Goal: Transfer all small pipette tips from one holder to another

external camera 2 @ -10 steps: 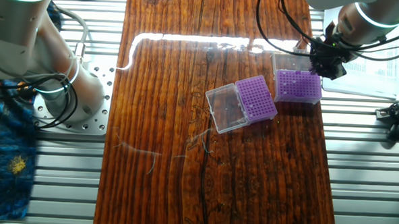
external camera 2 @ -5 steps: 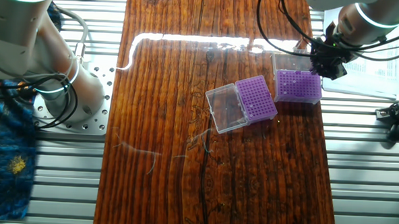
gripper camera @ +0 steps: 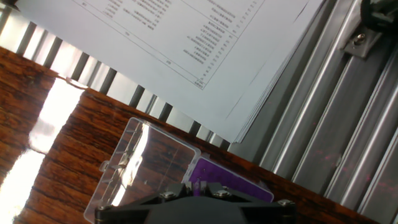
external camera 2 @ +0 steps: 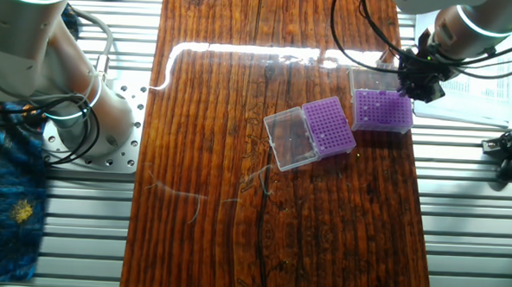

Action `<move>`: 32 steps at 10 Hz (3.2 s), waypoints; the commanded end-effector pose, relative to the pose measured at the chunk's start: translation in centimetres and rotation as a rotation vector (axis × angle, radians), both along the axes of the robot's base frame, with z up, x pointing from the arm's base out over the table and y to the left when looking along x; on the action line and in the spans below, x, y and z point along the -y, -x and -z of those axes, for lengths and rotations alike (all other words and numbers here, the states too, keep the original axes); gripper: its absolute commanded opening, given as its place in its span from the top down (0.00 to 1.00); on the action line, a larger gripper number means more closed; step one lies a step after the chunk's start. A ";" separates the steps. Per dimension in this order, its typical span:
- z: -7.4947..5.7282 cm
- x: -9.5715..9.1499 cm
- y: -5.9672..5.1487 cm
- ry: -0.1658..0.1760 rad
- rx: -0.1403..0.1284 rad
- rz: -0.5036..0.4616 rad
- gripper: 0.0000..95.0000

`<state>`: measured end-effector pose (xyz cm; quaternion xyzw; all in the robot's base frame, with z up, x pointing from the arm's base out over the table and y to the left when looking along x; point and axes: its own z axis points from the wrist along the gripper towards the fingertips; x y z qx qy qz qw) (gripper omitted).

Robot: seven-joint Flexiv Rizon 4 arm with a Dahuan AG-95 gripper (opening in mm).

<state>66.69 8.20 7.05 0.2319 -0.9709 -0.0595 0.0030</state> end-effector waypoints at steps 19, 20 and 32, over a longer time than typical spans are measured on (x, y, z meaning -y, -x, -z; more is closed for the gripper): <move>-0.2 9.5 14.0 0.080 -0.057 -0.030 0.80; 0.1 9.6 14.4 0.078 -0.053 -0.018 0.80; 1.4 10.3 16.5 0.092 -0.058 -0.012 1.00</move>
